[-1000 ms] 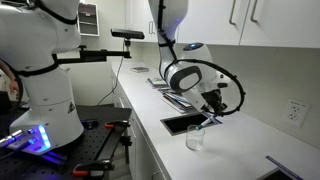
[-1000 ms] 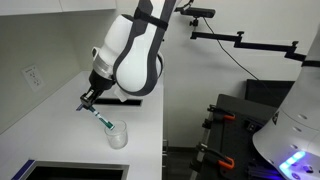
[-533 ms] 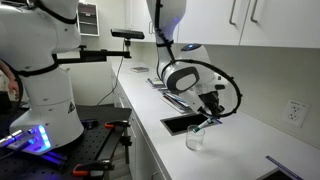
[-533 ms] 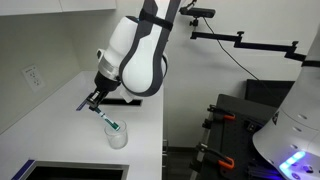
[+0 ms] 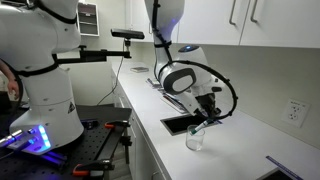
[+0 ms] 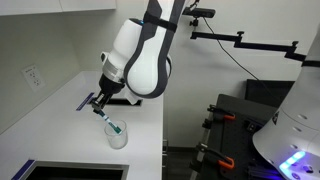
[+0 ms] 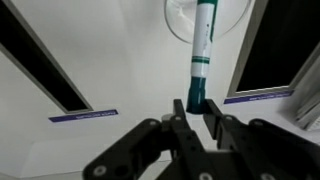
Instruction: Put the marker in the glass cup
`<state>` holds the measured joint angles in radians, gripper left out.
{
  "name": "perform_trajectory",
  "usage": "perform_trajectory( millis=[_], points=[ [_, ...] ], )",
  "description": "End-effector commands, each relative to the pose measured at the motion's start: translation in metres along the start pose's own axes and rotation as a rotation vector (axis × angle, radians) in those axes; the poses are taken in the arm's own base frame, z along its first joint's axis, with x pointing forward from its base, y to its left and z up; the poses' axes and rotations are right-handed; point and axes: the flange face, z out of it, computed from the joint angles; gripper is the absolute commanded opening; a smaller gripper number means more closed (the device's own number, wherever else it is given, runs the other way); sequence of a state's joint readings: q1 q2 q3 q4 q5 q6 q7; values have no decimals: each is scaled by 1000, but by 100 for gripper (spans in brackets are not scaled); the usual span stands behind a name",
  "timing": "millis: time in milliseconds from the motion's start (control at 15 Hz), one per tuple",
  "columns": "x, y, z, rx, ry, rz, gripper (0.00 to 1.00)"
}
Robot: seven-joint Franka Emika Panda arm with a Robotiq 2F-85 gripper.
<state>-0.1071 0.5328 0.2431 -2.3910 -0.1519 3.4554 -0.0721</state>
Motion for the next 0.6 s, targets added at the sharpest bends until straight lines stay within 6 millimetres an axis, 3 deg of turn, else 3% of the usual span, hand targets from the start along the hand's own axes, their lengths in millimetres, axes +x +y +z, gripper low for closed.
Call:
perform_trajectory(
  millis=[0, 333, 533],
  points=[
    [-7, -5, -10, 0, -18, 14, 62],
    [-7, -9, -20, -9, -99, 60, 98],
    [-4, -17, -23, 5, -255, 115, 100]
  ],
)
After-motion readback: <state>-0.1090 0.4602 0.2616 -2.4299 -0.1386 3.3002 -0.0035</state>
